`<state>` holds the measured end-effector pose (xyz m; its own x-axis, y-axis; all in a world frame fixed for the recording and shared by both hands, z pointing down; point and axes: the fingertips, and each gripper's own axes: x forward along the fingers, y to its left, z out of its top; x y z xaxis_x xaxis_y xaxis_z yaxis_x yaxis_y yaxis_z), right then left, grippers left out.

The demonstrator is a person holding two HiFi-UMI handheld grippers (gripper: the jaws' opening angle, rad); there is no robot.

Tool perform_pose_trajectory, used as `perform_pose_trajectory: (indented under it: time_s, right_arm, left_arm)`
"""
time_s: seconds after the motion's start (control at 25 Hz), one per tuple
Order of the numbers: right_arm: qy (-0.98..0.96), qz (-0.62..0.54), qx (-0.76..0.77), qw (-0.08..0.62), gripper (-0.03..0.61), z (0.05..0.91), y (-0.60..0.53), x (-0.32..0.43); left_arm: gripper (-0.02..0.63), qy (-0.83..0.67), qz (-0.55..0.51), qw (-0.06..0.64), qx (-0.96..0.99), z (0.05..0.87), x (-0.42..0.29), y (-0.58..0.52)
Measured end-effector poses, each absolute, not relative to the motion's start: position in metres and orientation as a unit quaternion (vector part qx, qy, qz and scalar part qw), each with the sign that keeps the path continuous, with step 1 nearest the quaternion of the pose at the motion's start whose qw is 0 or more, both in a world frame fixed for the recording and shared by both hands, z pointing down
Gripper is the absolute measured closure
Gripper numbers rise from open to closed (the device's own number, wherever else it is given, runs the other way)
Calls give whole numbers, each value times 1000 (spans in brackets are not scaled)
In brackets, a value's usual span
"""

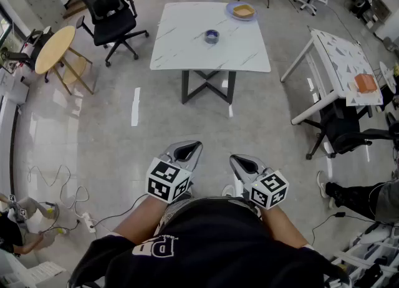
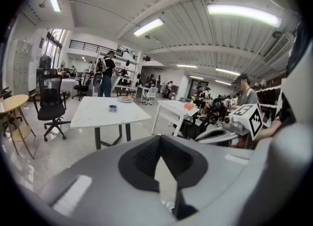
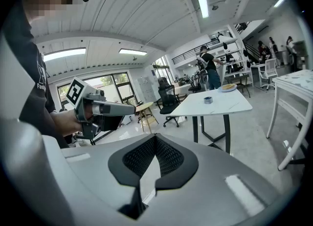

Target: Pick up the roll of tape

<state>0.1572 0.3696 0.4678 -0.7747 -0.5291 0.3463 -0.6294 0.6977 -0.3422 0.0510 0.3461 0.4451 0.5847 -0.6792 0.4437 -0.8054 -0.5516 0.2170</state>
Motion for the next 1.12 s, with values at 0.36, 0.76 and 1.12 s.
perform_pose_trajectory:
  time_s: [0.36, 0.76, 1.12]
  right_arm:
    - [-913, 229, 318, 111, 578, 470, 369, 156]
    - [-917, 204, 320, 124, 578, 466, 370, 138]
    - [-915, 200, 327, 126, 578, 467, 365, 104]
  left_arm:
    - [558, -430, 158, 205, 865, 450, 47, 348]
    - [557, -424, 156, 207, 868, 448, 39, 350]
    - [558, -423, 151, 202, 870, 448, 3, 346]
